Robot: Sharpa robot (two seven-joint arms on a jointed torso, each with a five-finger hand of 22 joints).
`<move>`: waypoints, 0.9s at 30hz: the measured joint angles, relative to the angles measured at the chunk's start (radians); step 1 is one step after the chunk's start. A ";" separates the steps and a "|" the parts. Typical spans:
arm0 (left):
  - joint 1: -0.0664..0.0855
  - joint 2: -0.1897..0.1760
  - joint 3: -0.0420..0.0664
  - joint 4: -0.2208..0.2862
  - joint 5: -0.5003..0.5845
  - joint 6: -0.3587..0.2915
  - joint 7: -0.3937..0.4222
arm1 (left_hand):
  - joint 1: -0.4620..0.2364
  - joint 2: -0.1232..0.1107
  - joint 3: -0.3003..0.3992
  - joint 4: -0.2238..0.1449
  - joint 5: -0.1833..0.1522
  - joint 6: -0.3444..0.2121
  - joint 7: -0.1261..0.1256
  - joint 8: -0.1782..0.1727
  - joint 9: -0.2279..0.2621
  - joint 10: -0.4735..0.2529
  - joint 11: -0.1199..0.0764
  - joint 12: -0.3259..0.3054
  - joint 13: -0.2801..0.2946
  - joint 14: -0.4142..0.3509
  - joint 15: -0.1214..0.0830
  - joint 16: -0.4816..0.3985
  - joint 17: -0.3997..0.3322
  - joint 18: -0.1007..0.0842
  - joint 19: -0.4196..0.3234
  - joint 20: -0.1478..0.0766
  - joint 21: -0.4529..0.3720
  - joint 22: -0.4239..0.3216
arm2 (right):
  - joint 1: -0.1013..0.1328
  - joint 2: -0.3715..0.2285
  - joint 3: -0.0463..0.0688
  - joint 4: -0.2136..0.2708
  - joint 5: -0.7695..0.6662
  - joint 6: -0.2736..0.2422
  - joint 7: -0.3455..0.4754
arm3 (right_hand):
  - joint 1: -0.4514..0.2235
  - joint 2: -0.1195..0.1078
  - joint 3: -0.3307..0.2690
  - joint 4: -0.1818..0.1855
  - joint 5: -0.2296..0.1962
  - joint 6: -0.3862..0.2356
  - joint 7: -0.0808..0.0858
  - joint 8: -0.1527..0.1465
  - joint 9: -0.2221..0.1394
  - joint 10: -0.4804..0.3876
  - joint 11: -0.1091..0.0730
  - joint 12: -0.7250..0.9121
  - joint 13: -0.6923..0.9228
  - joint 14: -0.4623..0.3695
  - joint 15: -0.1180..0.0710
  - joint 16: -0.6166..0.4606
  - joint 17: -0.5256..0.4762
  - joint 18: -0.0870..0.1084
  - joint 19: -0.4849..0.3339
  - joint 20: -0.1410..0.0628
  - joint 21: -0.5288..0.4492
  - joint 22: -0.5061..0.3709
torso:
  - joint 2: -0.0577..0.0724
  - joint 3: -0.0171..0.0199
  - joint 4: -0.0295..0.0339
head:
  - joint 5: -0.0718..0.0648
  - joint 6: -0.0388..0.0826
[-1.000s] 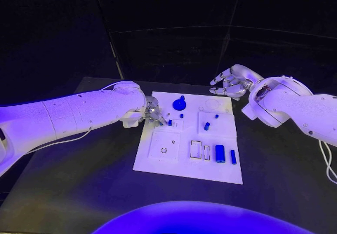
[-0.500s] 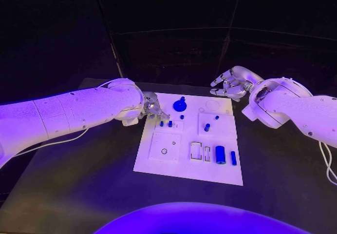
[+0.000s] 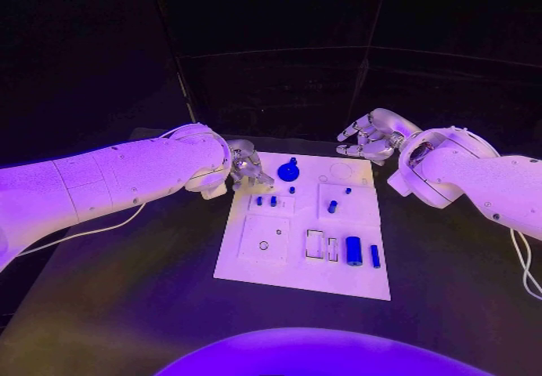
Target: Assemble the parts on the task board
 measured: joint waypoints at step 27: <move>-0.034 0.179 -0.061 -0.213 -0.217 -0.143 0.524 | 0.236 -0.082 0.130 -0.154 0.000 0.058 0.047 -0.293 -0.258 -0.107 0.059 -0.406 -0.457 0.047 0.044 0.025 -0.062 0.001 0.152 0.045 0.055 0.040 | 0.000 0.017 0.000 -0.009 0.000 0.000 0.003 | 0.000 0.000 0.000 0.000 0.003 0.000 0.000 0.000 0.000 0.000 0.000 0.000 0.000 0.000 0.000 -0.005 -0.003 0.000 0.000 0.000 0.000 -0.001 | 0.005 -0.0018 -0.0095 | -0.025 0.009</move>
